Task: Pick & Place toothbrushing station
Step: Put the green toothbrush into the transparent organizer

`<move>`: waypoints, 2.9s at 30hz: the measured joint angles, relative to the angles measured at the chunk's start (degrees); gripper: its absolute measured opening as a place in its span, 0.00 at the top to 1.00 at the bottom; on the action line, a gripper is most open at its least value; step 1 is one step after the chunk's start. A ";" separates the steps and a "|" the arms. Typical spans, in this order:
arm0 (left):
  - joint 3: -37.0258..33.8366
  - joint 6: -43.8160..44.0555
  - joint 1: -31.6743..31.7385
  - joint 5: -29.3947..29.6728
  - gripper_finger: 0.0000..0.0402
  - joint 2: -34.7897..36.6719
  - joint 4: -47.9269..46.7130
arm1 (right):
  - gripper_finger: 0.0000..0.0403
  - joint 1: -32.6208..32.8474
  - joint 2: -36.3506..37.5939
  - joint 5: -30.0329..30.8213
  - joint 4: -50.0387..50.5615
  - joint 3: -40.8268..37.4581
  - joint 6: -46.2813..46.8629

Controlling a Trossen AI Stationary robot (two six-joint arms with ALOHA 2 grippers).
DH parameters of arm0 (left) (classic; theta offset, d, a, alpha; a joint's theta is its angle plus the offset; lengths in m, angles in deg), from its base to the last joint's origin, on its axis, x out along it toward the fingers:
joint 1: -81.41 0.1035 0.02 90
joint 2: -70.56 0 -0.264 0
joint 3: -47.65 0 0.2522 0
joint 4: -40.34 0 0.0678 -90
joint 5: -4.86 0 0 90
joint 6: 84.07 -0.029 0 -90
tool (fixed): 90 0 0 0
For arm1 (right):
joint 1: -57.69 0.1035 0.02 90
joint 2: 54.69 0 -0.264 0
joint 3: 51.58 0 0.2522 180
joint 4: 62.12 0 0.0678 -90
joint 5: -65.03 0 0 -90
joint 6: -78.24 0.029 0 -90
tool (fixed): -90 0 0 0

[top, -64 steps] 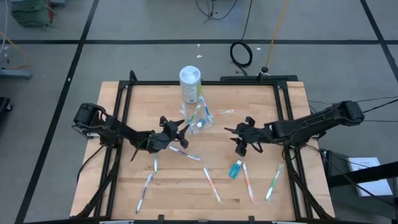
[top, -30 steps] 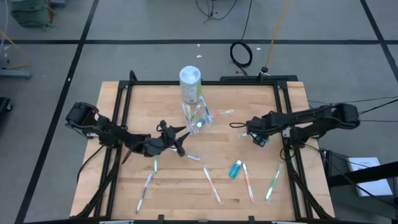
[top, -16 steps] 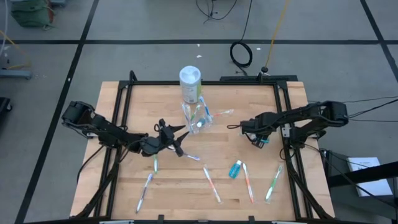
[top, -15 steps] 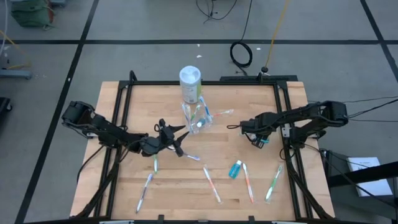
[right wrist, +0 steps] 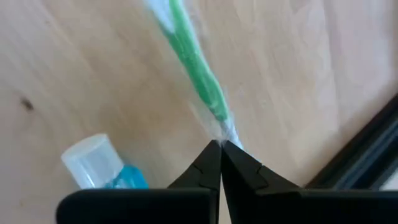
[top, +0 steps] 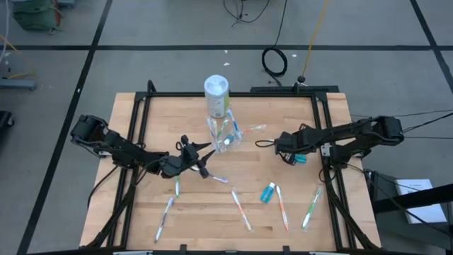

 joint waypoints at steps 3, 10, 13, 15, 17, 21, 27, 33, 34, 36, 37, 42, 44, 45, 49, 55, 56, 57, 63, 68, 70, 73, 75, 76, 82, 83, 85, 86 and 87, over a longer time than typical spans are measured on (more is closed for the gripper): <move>0.00 0.36 0.00 0.02 0.62 0.00 0.08 | 1.00 2.14 0.63 0.86 -0.30 2.97 -2.35; 0.00 3.07 0.00 0.00 0.62 0.00 0.14 | 1.00 11.23 0.55 9.38 -2.77 12.28 -12.49; 0.00 3.18 0.00 0.00 0.62 0.00 0.16 | 1.00 15.10 0.04 10.82 -4.14 16.40 -22.43; 0.00 3.24 0.00 0.00 0.62 0.00 0.18 | 1.00 18.04 -1.19 13.39 -6.59 18.33 -31.08; 0.00 3.24 0.00 0.00 0.62 -0.01 0.18 | 1.00 20.88 -2.79 18.85 -10.62 20.04 -38.97; 0.00 3.24 0.00 0.00 0.62 -0.02 0.20 | 1.00 24.01 -7.03 33.00 -24.05 22.44 -62.68; 0.00 4.60 0.00 0.00 0.62 -0.02 0.18 | 1.00 19.56 -11.55 43.84 -48.81 22.47 -95.82; 0.00 5.96 0.00 -0.03 0.62 -0.02 -0.03 | 1.00 12.07 -13.16 43.08 -55.78 22.40 -107.03; 0.00 6.24 0.00 -0.09 0.62 -0.02 -0.13 | 1.00 10.83 -13.38 42.28 -56.19 22.43 -108.16; 0.00 6.45 0.00 -0.11 0.62 -0.02 -0.22 | 1.00 8.51 -14.42 40.84 -57.28 22.55 -109.81; 0.00 6.43 0.00 -0.23 0.62 -0.02 -0.22 | 1.00 7.49 -14.88 40.71 -57.33 22.44 -110.44; 0.00 6.43 0.00 -1.14 0.62 -0.04 -0.22 | 1.00 2.54 -16.54 39.41 -61.96 22.47 -115.19; -0.01 6.43 -0.01 -1.16 0.62 -0.04 -0.24 | 1.00 0.99 -18.09 39.28 -63.24 22.46 -116.43; -0.02 6.43 -0.02 -1.20 0.62 -0.04 -0.28 | 1.00 0.39 -18.72 39.21 -63.34 22.43 -117.00; -0.02 6.43 -0.02 -1.20 0.62 -0.04 -0.50 | 1.00 -0.88 -20.66 39.25 -65.53 22.43 -118.06; -0.02 6.61 -0.02 -1.23 0.62 -0.04 -2.78 | 1.00 -0.52 -23.92 39.33 -65.90 22.40 -121.01; -0.02 6.96 -0.02 -1.24 0.62 -0.04 -3.28 | 1.00 -0.24 -24.19 39.39 -65.93 22.43 -121.25; -0.02 7.32 -0.02 -1.25 0.62 -0.04 -3.60 | 1.00 0.06 -24.51 39.43 -65.90 22.43 -121.25; -0.02 7.54 0.00 -1.23 0.62 -0.04 -4.13 | 1.00 2.44 -26.15 39.25 -65.82 22.40 -122.11; -0.02 7.61 0.00 -1.22 0.62 -0.04 -4.88 | 1.00 4.45 -26.15 35.63 -65.56 22.40 -124.16; -0.02 7.64 0.00 -1.20 0.62 -0.04 -5.07 | 1.00 5.23 -26.15 34.56 -65.56 22.40 -123.81; -0.02 7.79 0.00 -1.22 0.62 -0.04 -5.07 | 1.00 5.84 -26.15 34.65 -65.30 22.05 -123.04; -0.02 8.04 0.00 -1.20 0.62 -0.04 -5.11 | 1.00 6.11 -26.15 34.82 -65.35 21.12 -121.88; -0.02 8.34 0.00 -1.21 0.62 -0.04 -5.10 | 1.00 6.31 -26.15 35.19 -65.34 20.59 -120.95; -0.04 8.46 0.00 -1.20 0.62 -0.04 -5.61 | 1.00 8.34 -26.12 37.56 -65.41 16.32 -112.35; -0.04 8.46 0.00 -1.20 0.62 -0.04 -5.61 | 1.00 8.66 -26.13 37.53 -65.39 15.51 -111.86; -0.04 8.46 0.00 -1.13 0.62 -0.04 -5.76 | 1.00 9.12 -26.03 36.96 -65.71 13.96 -111.97; -0.04 8.47 0.00 -1.03 0.62 -0.04 -5.85 | 1.00 9.19 -26.02 36.46 -65.74 13.20 -112.05; -0.04 8.51 0.00 -1.03 0.62 -0.04 -5.91 | 1.00 9.27 -26.03 36.38 -65.72 12.54 -112.00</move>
